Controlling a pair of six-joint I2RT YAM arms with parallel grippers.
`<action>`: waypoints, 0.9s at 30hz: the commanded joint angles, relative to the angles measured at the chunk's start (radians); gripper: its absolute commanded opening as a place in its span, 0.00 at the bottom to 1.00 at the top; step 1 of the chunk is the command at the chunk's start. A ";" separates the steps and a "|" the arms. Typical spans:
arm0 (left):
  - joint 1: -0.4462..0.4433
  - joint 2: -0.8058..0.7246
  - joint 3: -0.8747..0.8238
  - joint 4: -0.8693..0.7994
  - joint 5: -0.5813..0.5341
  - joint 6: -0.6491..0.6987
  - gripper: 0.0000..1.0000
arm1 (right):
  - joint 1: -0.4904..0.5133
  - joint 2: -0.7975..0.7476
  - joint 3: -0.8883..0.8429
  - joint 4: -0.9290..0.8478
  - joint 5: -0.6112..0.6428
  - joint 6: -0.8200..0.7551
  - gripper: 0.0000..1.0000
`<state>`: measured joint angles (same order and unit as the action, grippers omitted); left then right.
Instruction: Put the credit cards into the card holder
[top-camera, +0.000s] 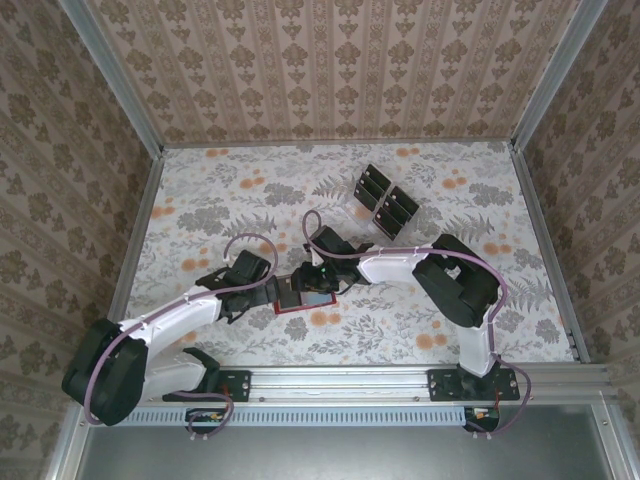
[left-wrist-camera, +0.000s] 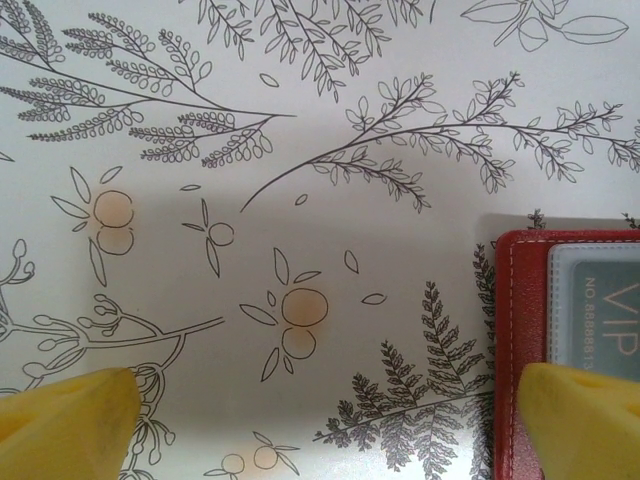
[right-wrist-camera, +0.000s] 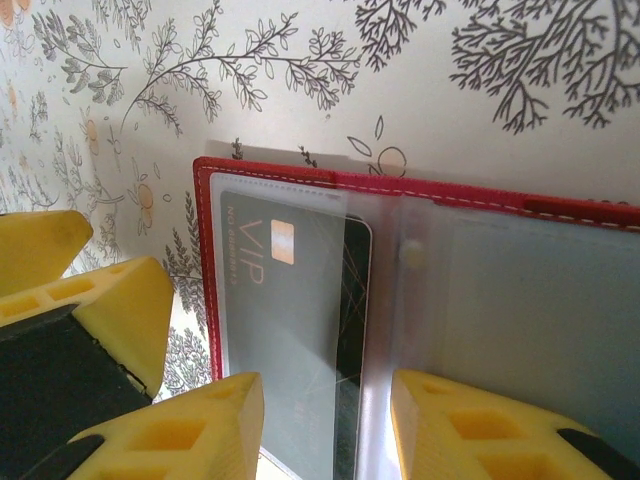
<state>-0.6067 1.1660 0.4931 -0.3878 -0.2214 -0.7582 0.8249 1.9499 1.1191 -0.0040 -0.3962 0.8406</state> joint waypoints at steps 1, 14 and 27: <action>0.007 0.015 0.002 0.004 -0.005 0.017 1.00 | 0.009 0.015 0.022 -0.020 -0.005 0.004 0.39; 0.012 0.102 0.027 0.002 -0.038 0.014 1.00 | 0.009 -0.050 0.020 -0.063 0.051 -0.030 0.37; 0.012 0.133 0.017 0.026 -0.033 0.011 1.00 | 0.009 -0.003 0.041 -0.045 0.028 -0.026 0.34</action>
<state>-0.6006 1.2690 0.5110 -0.3920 -0.2565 -0.7586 0.8276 1.9335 1.1332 -0.0341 -0.3698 0.8284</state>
